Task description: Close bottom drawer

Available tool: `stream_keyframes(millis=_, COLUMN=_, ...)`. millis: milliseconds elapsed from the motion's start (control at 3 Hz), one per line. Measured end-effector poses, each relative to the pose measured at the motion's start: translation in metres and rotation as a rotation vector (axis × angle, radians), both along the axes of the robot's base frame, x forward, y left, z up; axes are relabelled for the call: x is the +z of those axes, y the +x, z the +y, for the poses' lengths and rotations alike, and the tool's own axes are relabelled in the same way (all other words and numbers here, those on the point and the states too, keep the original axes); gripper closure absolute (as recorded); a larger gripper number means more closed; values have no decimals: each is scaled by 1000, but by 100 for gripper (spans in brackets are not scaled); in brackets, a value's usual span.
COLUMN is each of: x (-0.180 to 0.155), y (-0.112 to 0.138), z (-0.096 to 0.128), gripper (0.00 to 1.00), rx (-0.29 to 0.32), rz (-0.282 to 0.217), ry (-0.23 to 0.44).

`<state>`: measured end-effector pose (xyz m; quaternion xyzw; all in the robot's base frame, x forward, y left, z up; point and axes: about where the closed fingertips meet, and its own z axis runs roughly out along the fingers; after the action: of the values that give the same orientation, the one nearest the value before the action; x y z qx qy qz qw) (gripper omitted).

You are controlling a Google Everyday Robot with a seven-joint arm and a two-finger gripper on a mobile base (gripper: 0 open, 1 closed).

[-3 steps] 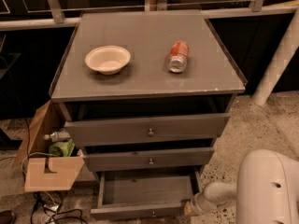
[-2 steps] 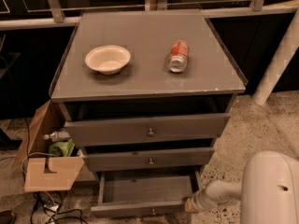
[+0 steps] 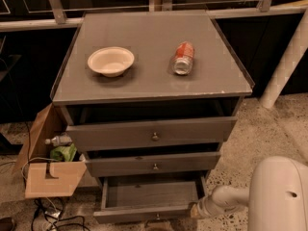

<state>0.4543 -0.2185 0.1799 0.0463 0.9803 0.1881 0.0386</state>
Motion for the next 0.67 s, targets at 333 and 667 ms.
stream_keyframes(millis=333, x=-20, y=-27, z=-15, gripper=100, rx=-34, rz=83, ry=-36)
stream_keyframes(millis=667, x=-20, y=-27, z=-15, gripper=100, rx=-34, rz=83, ry=-36)
